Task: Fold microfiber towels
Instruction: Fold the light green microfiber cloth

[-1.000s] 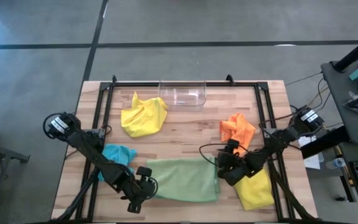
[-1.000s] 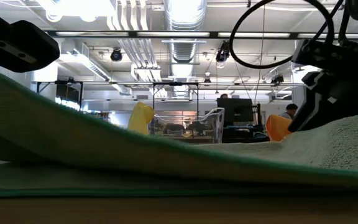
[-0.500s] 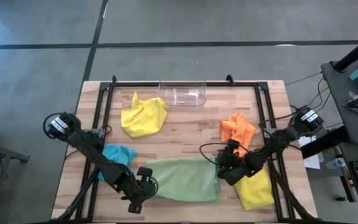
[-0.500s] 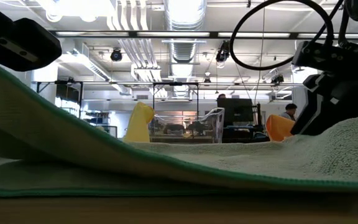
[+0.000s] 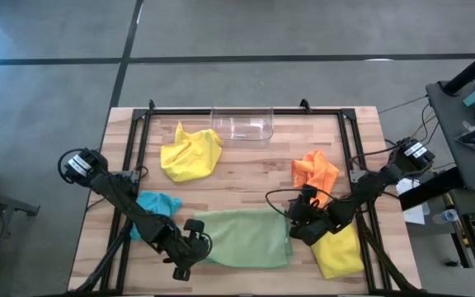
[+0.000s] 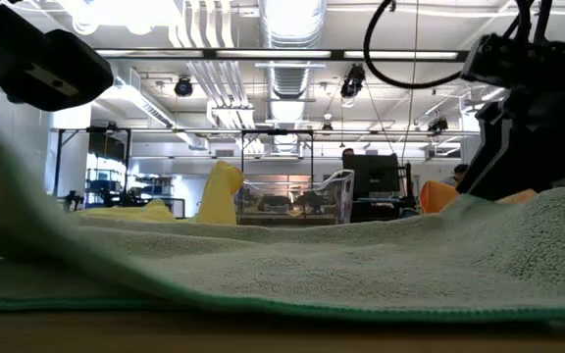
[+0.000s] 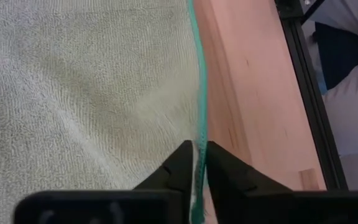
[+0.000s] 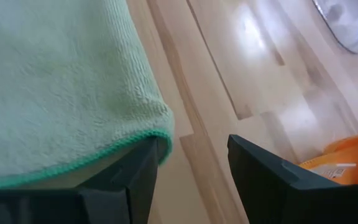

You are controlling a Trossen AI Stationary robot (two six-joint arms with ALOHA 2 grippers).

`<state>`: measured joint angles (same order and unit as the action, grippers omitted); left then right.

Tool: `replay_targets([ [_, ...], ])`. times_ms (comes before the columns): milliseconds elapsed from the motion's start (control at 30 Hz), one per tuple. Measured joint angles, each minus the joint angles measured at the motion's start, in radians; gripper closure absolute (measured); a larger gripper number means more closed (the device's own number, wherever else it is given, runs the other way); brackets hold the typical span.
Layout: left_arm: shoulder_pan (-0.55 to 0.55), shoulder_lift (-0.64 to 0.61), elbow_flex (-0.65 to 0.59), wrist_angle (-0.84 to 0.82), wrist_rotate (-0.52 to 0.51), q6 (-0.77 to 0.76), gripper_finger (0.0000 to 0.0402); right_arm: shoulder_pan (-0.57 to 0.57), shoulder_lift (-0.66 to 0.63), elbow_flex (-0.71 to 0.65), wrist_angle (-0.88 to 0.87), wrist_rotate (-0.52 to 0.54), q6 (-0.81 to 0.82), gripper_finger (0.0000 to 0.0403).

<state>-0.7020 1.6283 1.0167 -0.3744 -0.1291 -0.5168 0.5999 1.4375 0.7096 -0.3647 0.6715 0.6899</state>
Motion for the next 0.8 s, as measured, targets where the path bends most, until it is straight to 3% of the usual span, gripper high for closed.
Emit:
replay_targets([
  [200, 0.002, 0.000, 0.002, 0.000, -0.007, 0.000, 0.0312, 0.012, -0.071, 0.020, -0.069, -0.080, 0.010, 0.0218],
  [467, 0.003, -0.002, 0.046, 0.010, -0.007, 0.002, 0.0277, 0.070, -0.162, 0.023, -0.125, -0.077, 0.102, 0.0225],
  [667, 0.004, -0.004, 0.083, 0.009, -0.061, 0.070, 0.0275, 0.145, -0.143, 0.023, -0.012, -0.074, 0.119, 0.0244],
  [800, 0.016, -0.004, 0.093, 0.041, -0.099, 0.079, 0.0275, 0.190, -0.082, 0.023, 0.171, -0.071, 0.075, 0.0256],
])
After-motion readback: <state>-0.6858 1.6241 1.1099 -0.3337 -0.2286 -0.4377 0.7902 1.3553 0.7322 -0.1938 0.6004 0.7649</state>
